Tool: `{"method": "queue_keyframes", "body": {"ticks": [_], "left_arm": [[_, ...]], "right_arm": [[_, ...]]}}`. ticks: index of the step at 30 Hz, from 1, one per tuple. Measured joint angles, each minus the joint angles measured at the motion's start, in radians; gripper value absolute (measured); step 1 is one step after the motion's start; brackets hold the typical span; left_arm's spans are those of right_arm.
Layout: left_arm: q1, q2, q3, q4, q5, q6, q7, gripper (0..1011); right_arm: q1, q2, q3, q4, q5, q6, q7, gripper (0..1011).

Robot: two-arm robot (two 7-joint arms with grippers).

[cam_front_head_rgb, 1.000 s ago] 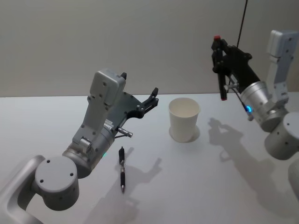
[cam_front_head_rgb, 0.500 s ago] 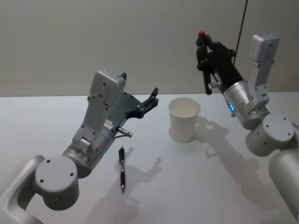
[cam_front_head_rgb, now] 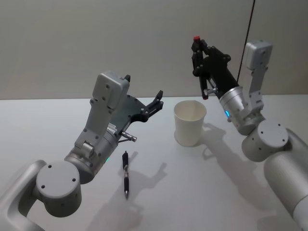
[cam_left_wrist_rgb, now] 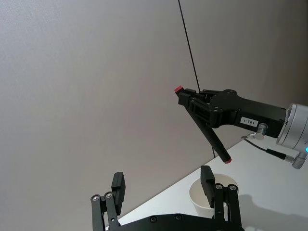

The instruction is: Place the pen into the pen holder.

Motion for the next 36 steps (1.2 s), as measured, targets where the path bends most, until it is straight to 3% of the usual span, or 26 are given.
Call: {"method": "queue_keyframes", "body": {"ticks": [13, 36], "left_arm": [[0.000, 0.000, 0.000, 0.000, 0.000, 0.000, 0.000, 1003], [0.000, 0.000, 0.000, 0.000, 0.000, 0.000, 0.000, 1003]], "right_arm": [[0.068, -0.033, -0.010, 0.176, 0.018, -0.096, 0.020, 165], [0.143, -0.067, -0.006, 0.392, 0.030, -0.202, 0.051, 165]]}}
